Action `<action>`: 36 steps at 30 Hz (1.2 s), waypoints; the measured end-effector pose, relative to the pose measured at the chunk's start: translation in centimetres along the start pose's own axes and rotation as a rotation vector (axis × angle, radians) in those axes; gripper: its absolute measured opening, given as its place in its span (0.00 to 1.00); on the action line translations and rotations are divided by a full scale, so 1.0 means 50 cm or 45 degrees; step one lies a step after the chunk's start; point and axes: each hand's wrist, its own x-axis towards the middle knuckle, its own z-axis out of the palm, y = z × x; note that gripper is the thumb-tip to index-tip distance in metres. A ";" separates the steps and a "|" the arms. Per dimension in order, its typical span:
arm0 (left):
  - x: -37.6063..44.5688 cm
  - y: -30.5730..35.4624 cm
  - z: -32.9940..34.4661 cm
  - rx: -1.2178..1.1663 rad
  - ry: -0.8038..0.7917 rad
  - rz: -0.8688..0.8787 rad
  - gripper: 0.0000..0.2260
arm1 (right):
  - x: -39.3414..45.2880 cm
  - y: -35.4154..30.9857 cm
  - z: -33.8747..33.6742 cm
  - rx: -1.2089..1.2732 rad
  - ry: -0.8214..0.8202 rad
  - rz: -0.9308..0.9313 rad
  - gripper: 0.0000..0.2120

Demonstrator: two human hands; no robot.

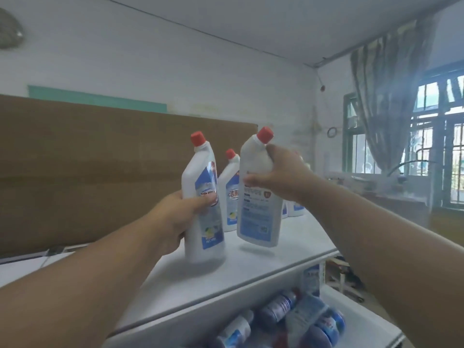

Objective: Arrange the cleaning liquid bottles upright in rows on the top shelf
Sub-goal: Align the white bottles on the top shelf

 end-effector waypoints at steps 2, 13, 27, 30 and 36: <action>0.019 -0.010 0.015 -0.018 0.078 -0.015 0.07 | 0.026 0.032 0.021 0.020 -0.054 -0.024 0.28; 0.039 -0.039 0.045 0.203 0.350 0.027 0.15 | 0.106 0.124 0.087 0.341 -0.291 -0.166 0.22; 0.031 -0.047 0.062 0.429 0.588 0.181 0.15 | 0.092 0.093 0.110 1.043 -0.452 0.331 0.10; 0.035 -0.050 0.062 0.455 0.604 0.165 0.15 | 0.079 0.097 0.109 1.156 -0.520 0.437 0.07; 0.029 -0.077 0.045 0.794 0.682 0.170 0.24 | 0.063 0.129 0.114 1.318 -0.663 0.507 0.12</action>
